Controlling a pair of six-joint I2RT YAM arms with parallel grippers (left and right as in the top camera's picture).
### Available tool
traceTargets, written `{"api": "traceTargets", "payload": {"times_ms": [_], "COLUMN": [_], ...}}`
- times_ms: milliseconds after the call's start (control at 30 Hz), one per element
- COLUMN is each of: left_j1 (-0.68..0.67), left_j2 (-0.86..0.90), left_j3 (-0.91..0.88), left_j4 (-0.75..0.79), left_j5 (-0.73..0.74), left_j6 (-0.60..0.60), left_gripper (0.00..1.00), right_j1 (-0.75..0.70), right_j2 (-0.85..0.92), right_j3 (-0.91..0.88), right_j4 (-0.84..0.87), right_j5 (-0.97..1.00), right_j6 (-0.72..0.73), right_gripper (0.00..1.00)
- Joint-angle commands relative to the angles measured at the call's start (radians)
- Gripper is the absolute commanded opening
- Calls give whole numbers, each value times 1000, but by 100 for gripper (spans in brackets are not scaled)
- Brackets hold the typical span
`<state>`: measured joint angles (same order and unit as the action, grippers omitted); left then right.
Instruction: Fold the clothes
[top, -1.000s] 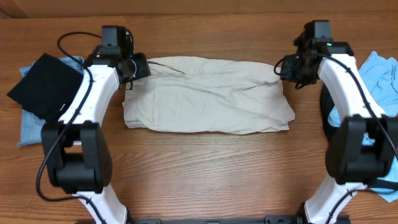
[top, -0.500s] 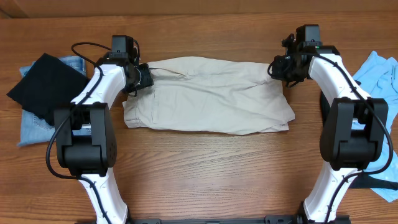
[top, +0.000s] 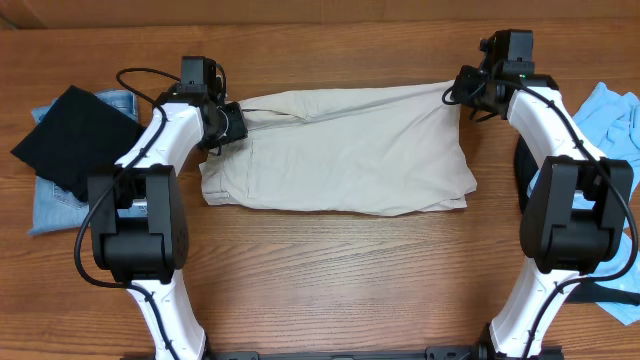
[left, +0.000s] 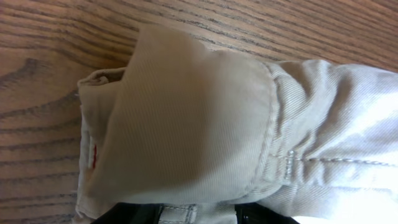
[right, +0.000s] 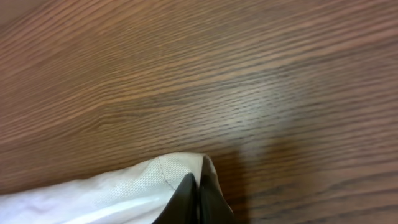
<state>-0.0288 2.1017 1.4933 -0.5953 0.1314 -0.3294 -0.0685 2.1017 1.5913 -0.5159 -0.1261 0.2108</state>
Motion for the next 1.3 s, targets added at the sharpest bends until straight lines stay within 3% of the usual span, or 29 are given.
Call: {"api": "traceTargets", "payload": {"times_ms": [0,33,100,300,467,600,767,1000,1267], "left_j1": [2,2,2,2,2,3,4,33,112], "left_j2": [29,29,29,6,-89,-212,-304,-248,-60], "left_j3": [15,15,15,17,72,122,128,95,85], "left_j4": [-11,-10,-8,-6,-10,-54,-142,-288,-287], "left_j5": [-12,-12,-12,-11,-11,-10,-14,-90,76], "left_j6": [8,8,8,12,53,68,68,68,123], "left_gripper": [41,41,40,39,41,59,71,80,79], "right_j1": [-22,-22,-22,-22,-6,12,15,14,14], "right_j2": [5,6,6,-22,-75,-77,-77,-77,-77], "right_j3": [2,-4,-8,19,28,26,25,25,25], "right_j4": [6,6,-9,-83,-164,-235,-305,-369,-395], "right_j5": [81,81,81,79,-10,-10,-9,-6,-6], "right_j6": [22,22,22,14,-102,-107,-108,-114,-110], "right_gripper": [27,41,44,41,41,45,48,49,49]}}
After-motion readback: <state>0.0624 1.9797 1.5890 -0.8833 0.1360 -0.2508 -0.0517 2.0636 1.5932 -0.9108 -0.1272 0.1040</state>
